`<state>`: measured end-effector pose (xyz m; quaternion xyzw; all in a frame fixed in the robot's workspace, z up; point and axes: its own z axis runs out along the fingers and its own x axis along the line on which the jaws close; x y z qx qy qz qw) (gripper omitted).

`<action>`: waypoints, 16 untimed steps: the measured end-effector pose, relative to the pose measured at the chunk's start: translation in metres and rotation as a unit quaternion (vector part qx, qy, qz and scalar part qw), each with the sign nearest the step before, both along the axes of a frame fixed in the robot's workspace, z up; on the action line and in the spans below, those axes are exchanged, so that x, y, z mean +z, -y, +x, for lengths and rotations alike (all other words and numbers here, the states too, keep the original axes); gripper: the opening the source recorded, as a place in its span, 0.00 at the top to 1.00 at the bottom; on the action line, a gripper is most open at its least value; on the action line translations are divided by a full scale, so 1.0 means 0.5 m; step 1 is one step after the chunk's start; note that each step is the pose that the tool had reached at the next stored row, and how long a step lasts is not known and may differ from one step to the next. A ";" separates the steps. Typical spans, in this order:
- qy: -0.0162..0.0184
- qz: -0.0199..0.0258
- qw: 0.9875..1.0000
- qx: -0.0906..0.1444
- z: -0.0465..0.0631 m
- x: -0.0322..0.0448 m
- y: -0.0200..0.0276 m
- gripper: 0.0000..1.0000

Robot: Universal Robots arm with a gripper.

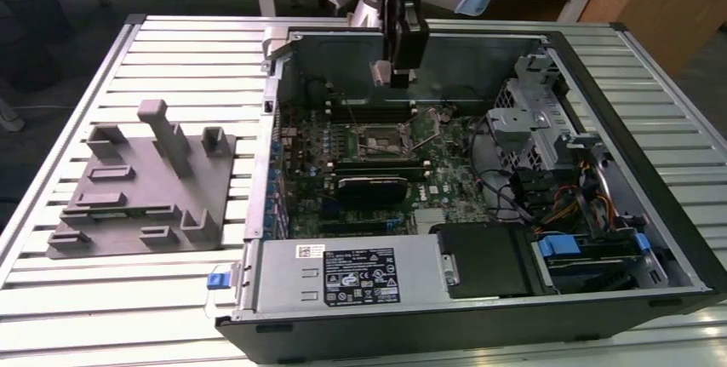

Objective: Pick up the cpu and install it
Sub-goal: 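Place the cpu into insertion slot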

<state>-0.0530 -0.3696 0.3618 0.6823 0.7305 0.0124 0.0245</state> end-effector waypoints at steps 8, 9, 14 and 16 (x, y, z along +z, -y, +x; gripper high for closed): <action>0.000 0.000 1.000 0.012 0.000 -0.010 -0.0025 0.46; 0.000 0.000 1.000 0.012 -0.001 -0.013 -0.0025 0.46; 0.000 0.000 1.000 0.013 -0.002 -0.027 -0.0034 0.46; 0.001 0.000 1.000 0.013 -0.002 -0.034 -0.0083 0.46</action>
